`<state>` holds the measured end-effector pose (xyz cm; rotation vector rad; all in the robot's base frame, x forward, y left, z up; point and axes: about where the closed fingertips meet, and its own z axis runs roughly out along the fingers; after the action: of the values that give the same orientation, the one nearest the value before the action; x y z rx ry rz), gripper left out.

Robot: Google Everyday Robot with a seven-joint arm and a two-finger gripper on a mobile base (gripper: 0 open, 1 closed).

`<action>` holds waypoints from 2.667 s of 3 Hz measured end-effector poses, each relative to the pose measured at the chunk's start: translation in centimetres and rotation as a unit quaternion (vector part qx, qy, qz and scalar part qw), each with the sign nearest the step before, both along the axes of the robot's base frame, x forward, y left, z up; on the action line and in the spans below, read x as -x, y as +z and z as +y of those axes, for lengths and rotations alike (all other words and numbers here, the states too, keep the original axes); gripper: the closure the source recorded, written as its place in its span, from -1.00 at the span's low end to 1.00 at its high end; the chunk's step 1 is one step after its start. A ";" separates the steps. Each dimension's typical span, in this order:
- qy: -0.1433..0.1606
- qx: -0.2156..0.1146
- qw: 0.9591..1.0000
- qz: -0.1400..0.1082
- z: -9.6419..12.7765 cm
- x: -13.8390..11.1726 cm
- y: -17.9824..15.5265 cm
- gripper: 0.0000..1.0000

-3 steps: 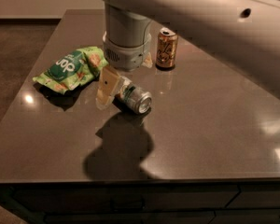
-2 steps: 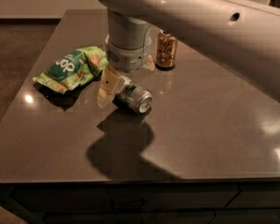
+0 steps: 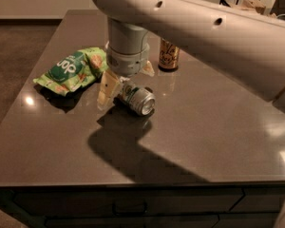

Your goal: Place 7up can upright

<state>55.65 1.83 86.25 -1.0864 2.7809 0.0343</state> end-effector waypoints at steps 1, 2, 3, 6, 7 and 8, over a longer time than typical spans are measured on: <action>0.001 -0.001 1.000 0.008 0.5 -0.7 -0.6 -0.66; 0.011 -0.017 1.000 0.014 0.7 -0.9 -0.6 -0.19; 0.030 -0.046 0.998 0.009 0.7 -0.8 0.3 0.26; 0.095 -0.195 0.967 -0.132 -0.2 0.9 7.9 1.00; 0.099 -0.257 0.942 -0.192 -0.2 1.6 10.0 1.00; 0.098 -0.312 0.913 -0.244 -0.1 2.0 10.9 1.00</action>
Offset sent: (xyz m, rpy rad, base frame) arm 0.0092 0.0053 -0.0054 0.0722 0.0513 0.0481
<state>53.65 1.75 97.11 -1.0095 1.9892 0.5518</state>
